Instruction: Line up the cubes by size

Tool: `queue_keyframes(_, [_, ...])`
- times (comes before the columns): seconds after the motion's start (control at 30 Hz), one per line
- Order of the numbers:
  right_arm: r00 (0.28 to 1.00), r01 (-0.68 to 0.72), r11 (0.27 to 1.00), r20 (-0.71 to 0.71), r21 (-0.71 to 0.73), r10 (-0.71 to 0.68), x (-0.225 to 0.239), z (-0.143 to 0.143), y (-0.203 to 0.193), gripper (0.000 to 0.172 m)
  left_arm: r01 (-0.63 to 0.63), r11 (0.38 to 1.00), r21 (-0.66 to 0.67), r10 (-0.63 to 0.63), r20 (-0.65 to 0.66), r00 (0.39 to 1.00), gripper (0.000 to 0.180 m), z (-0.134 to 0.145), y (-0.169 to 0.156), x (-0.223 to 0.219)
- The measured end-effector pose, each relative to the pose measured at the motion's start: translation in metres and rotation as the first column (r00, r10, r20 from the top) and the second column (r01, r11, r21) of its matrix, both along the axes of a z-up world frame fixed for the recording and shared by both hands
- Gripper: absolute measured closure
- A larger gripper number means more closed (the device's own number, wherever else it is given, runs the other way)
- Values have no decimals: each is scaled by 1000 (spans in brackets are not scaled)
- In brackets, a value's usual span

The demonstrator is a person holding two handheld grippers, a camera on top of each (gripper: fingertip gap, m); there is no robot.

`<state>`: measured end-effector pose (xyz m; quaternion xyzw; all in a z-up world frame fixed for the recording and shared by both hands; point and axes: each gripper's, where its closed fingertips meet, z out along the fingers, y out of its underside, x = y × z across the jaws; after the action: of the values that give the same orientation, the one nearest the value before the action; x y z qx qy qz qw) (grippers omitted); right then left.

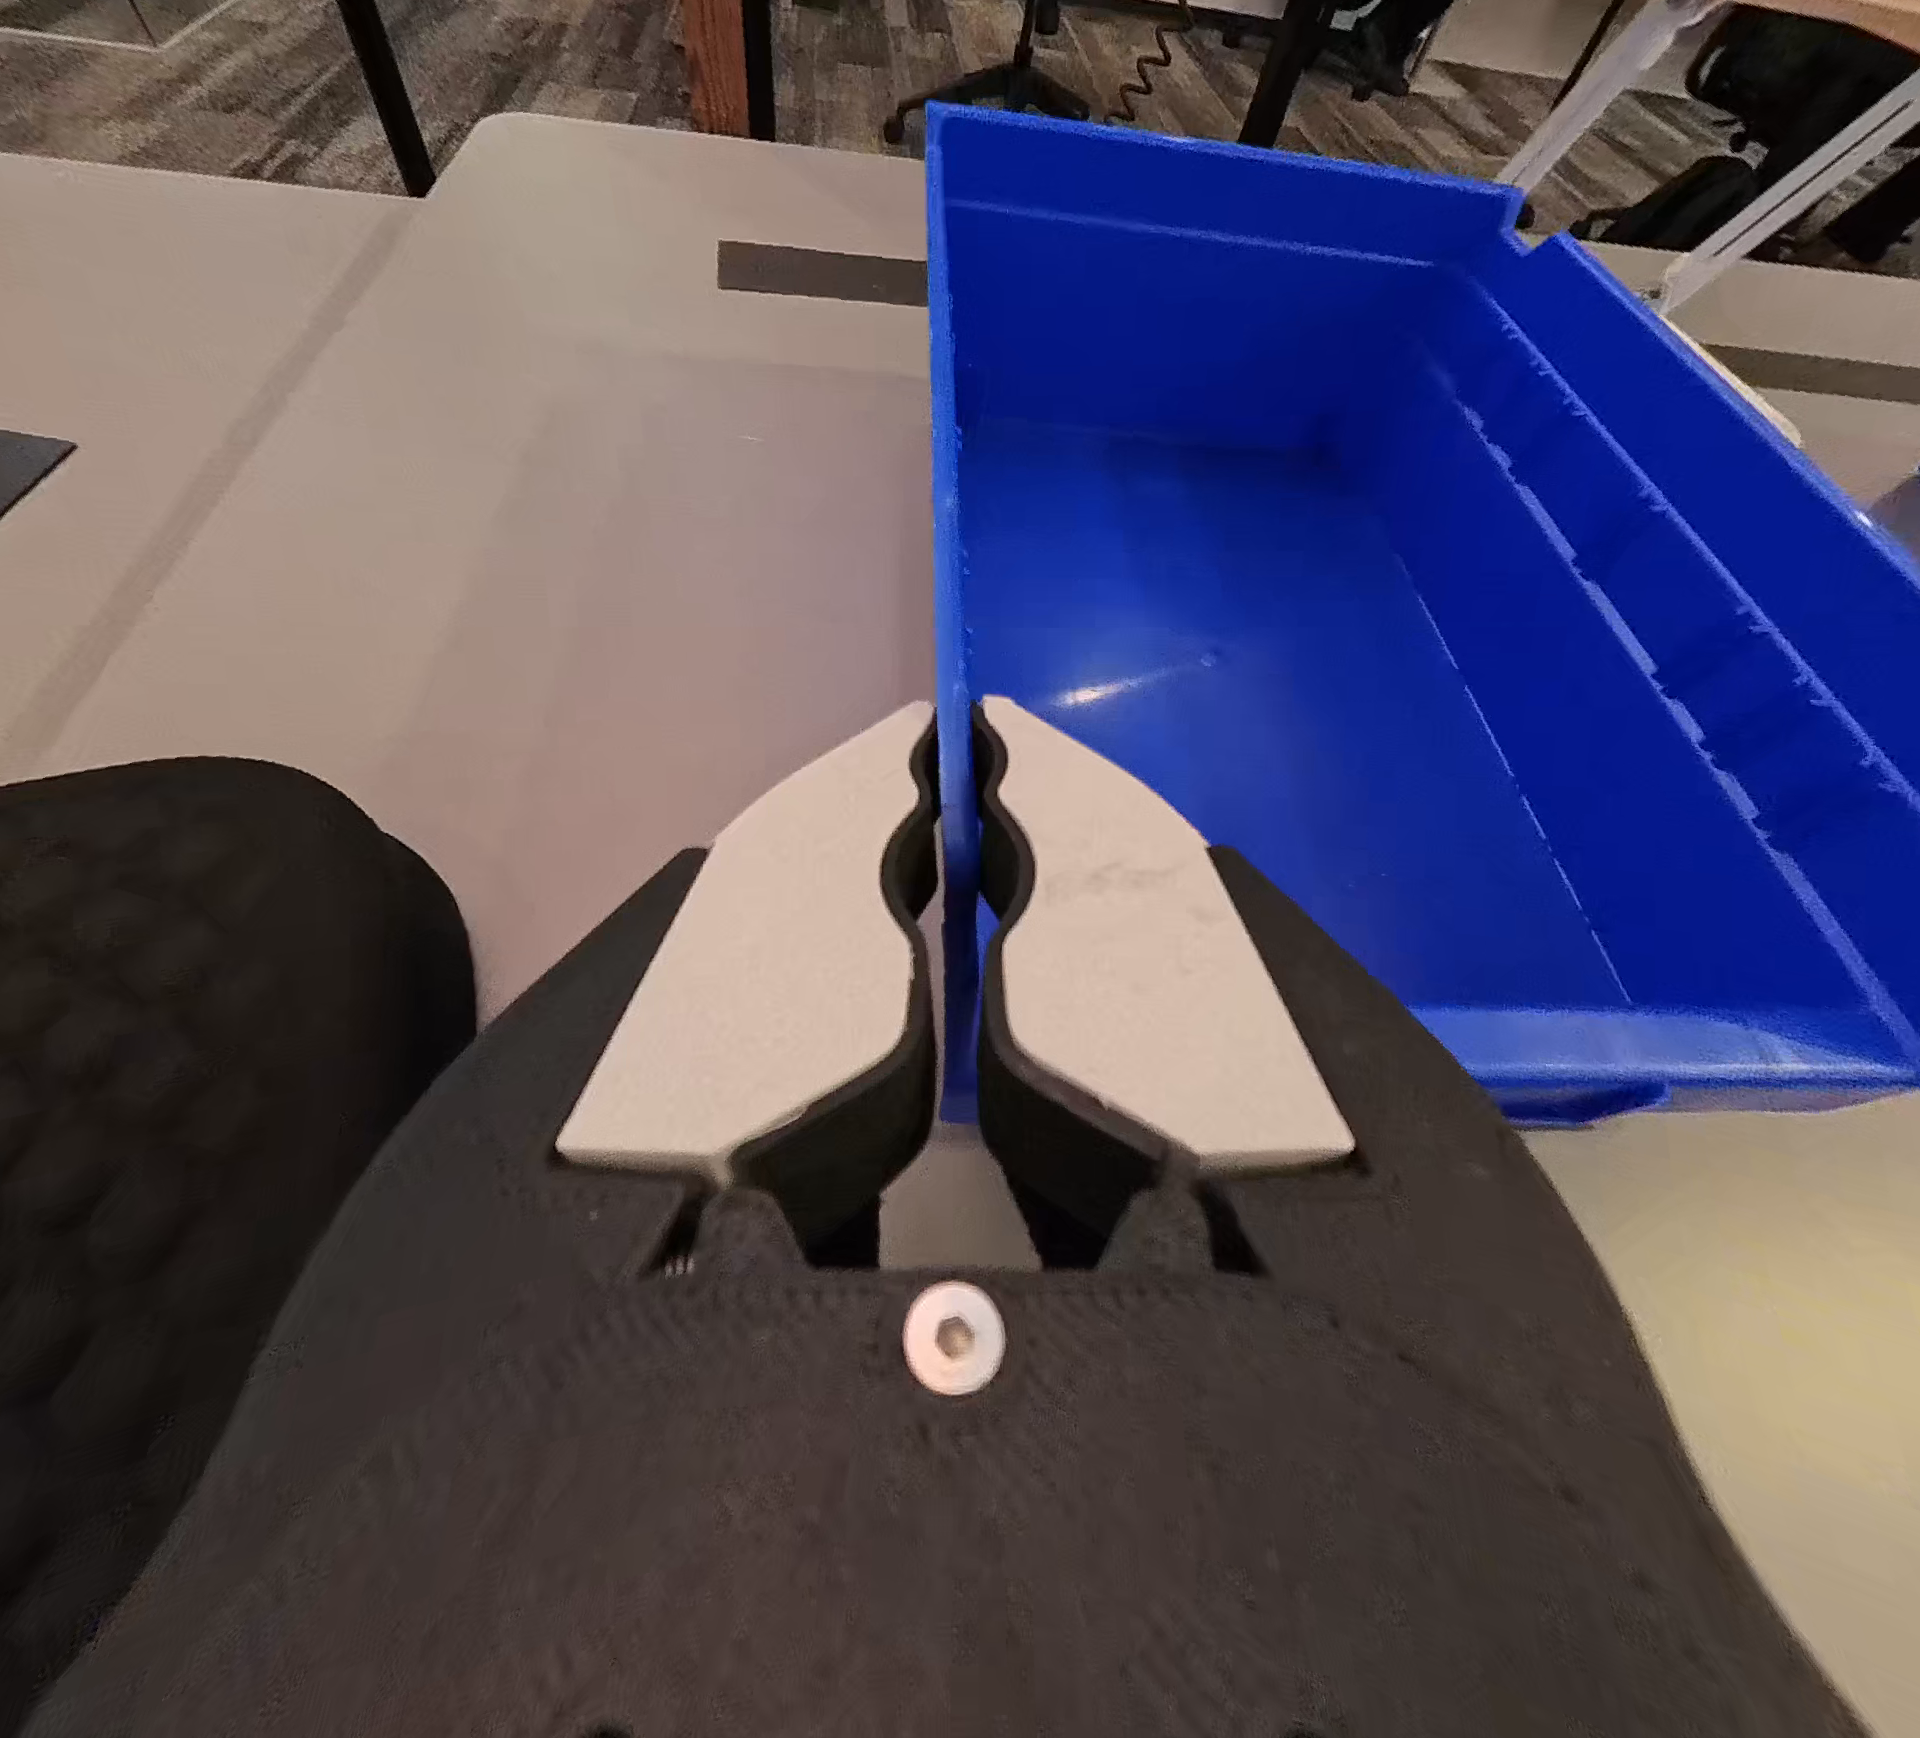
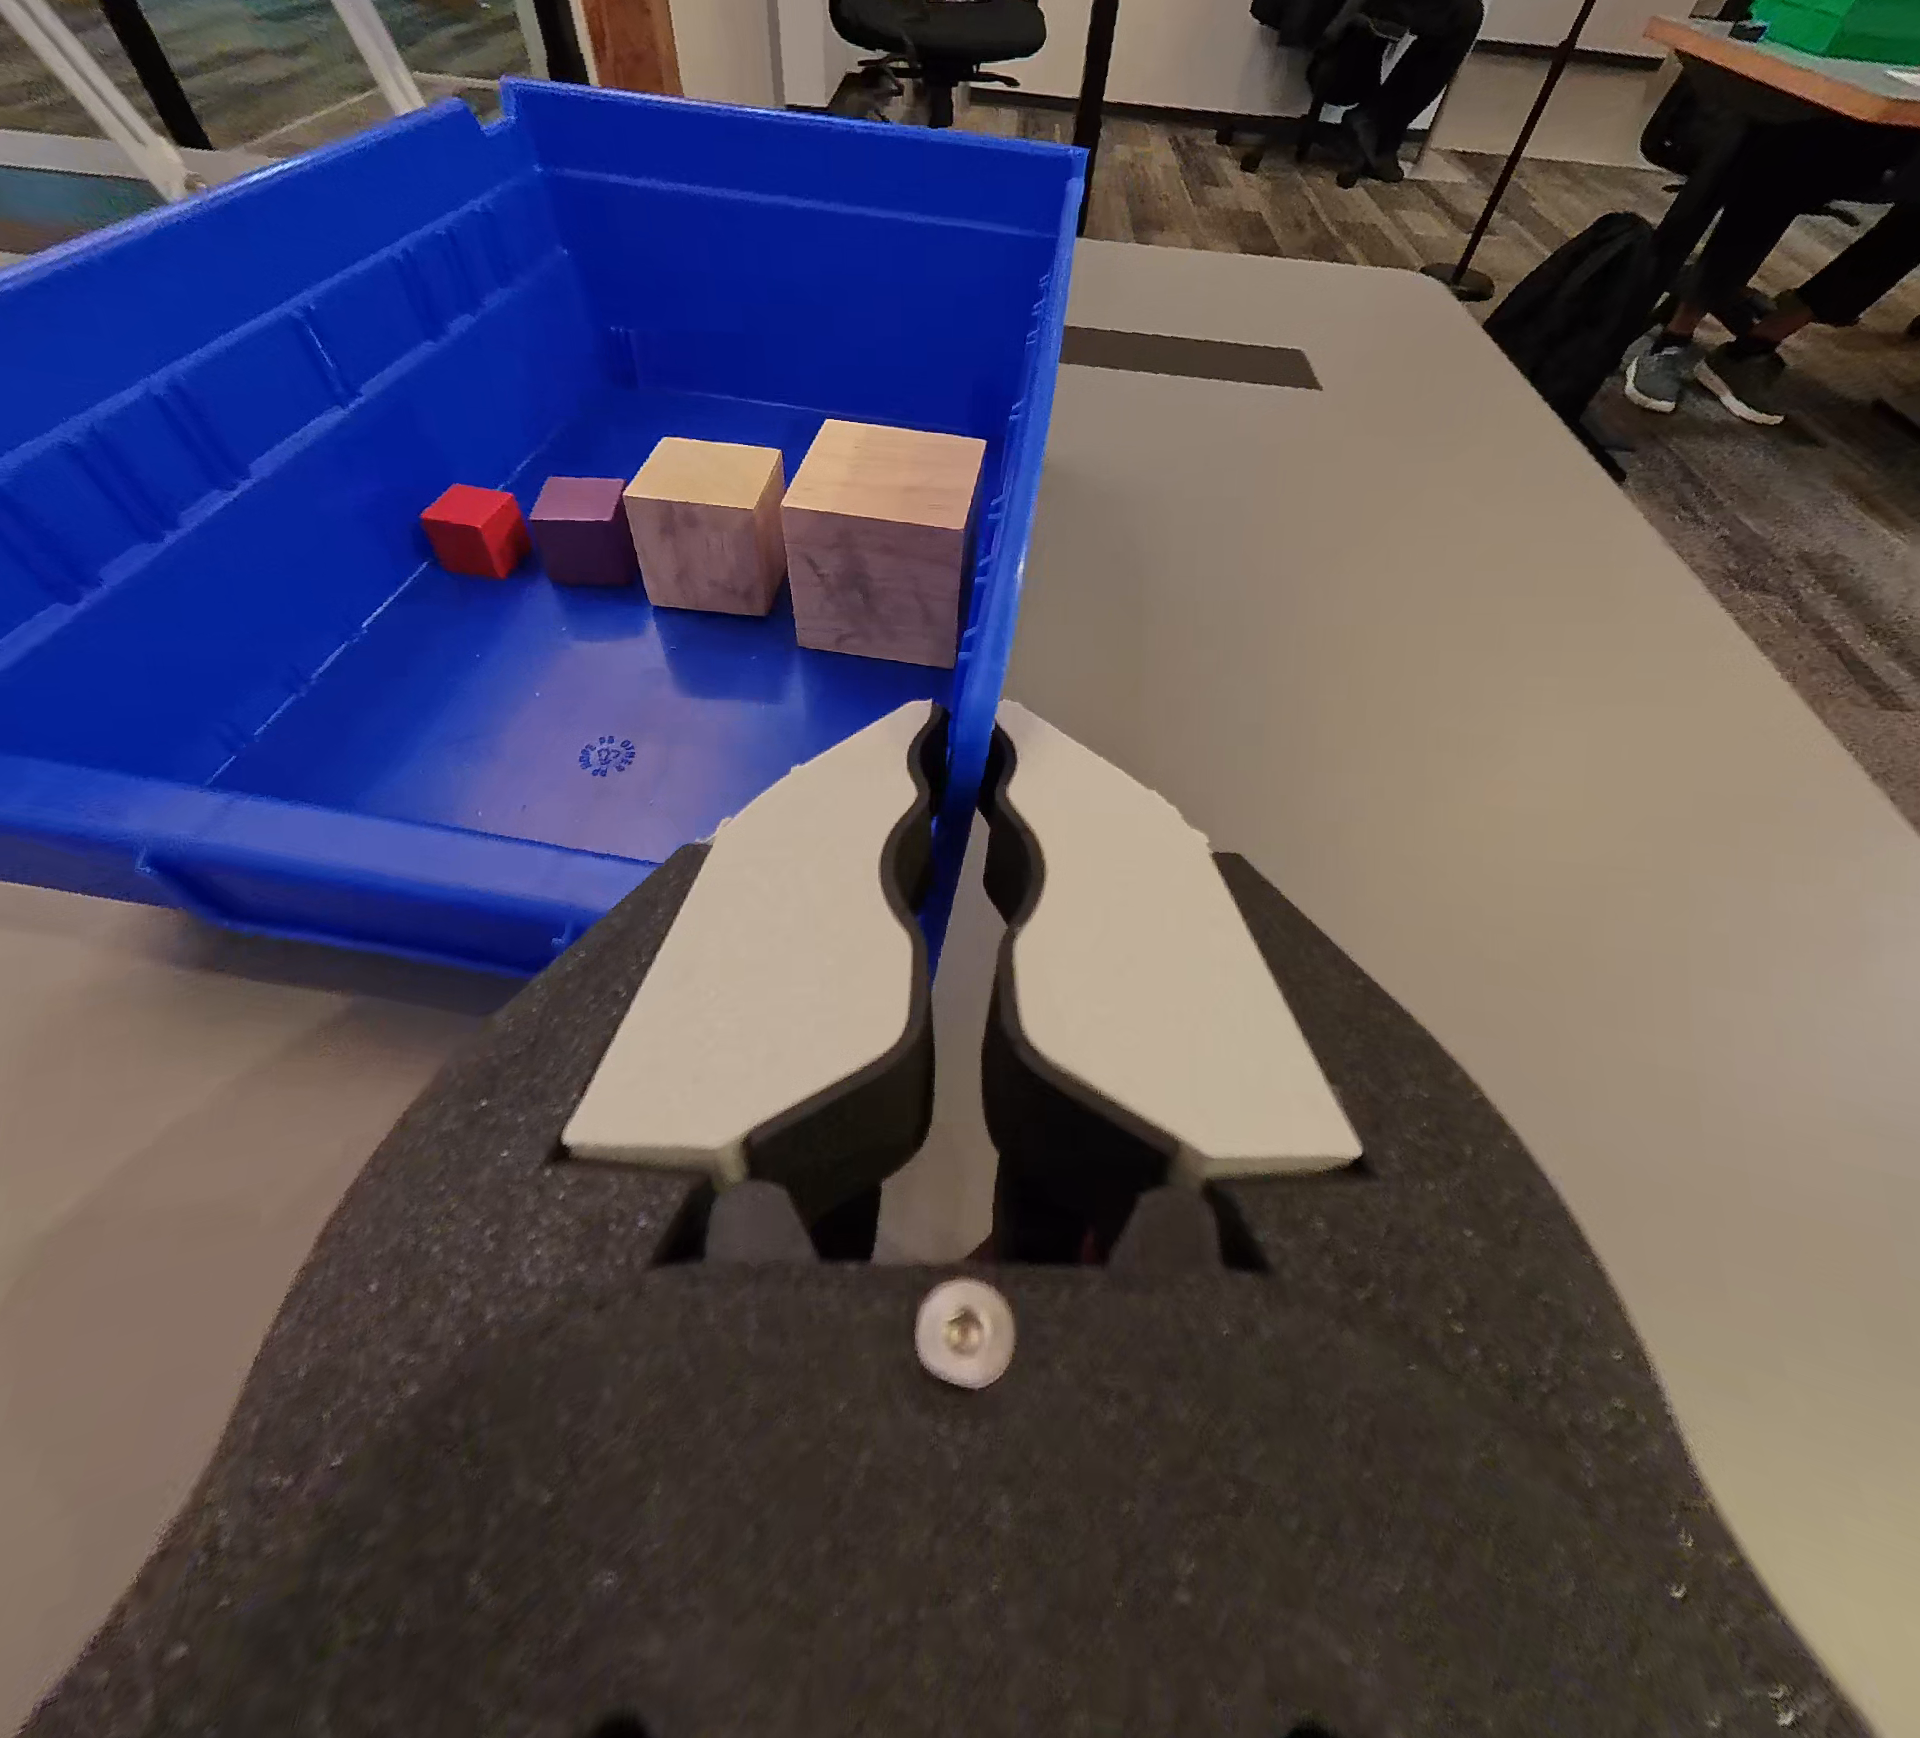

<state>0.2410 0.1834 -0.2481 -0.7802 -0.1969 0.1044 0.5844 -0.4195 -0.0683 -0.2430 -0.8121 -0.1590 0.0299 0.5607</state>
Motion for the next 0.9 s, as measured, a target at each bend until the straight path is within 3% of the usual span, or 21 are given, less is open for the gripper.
queue_keyframes(0.3, [994,8,998,-105,-63,-14,-16,-1,-28,168,4,1000,-25,-4,5,1000,178,-1,-10,19])
queue_keyframes(0.9, [992,-109,993,-67,-53,105,-57,0,-51,167,49,999,-5,-49,16,999,178,0,-21,47])
